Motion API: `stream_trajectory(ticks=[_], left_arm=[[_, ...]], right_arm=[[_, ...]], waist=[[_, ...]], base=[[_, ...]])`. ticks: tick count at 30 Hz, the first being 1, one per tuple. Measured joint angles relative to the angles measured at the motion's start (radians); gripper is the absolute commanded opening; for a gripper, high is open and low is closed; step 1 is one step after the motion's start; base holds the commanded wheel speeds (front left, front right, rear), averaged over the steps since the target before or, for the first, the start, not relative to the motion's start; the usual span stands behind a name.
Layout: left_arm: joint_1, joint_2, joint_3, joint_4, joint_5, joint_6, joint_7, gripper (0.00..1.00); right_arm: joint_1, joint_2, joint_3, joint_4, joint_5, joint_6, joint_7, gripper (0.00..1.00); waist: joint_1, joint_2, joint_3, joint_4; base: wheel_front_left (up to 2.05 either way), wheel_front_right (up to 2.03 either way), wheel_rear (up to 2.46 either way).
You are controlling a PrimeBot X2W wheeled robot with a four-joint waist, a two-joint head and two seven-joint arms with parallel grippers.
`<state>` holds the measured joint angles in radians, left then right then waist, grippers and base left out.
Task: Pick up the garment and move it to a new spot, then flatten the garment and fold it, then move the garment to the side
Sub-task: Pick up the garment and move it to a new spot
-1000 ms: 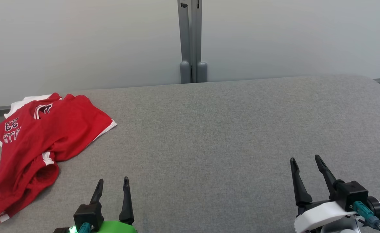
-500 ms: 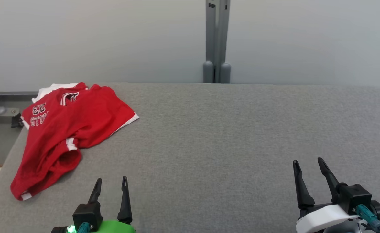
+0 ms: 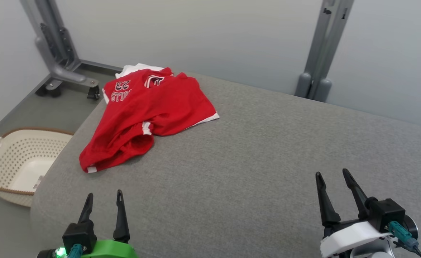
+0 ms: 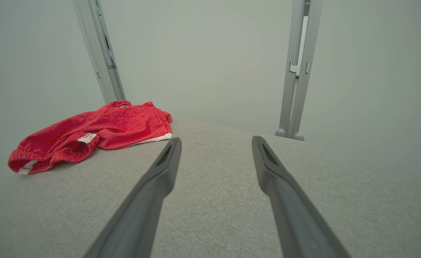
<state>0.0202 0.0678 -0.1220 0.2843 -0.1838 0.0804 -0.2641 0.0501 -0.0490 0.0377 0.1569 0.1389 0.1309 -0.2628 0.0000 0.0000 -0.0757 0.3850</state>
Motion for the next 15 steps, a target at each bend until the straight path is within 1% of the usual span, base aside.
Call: stream_trajectory(ticks=[4,7,15], left_arm=[[0.009,0.000,0.027,-0.028,-0.002,0.012,0.000,1.00],[0.016,-0.002,0.040,-0.044,-0.002,0.017,0.000,1.00],[0.032,-0.009,0.057,-0.059,-0.002,0.018,0.000,1.00]], right_arm=[[-0.032,0.001,0.022,0.005,-0.005,0.000,0.000,1.00],[-0.045,0.001,0.034,0.014,-0.011,0.000,0.000,1.00],[-0.057,0.001,0.047,0.021,-0.014,0.000,0.000,1.00]], waist=[[0.0000,0.0000,0.013,0.059],[0.0000,0.0000,0.027,0.087],[0.0000,0.0000,0.058,0.116]], base=[[0.00,0.00,0.00],[0.00,0.00,0.00],[0.00,0.00,0.00]])
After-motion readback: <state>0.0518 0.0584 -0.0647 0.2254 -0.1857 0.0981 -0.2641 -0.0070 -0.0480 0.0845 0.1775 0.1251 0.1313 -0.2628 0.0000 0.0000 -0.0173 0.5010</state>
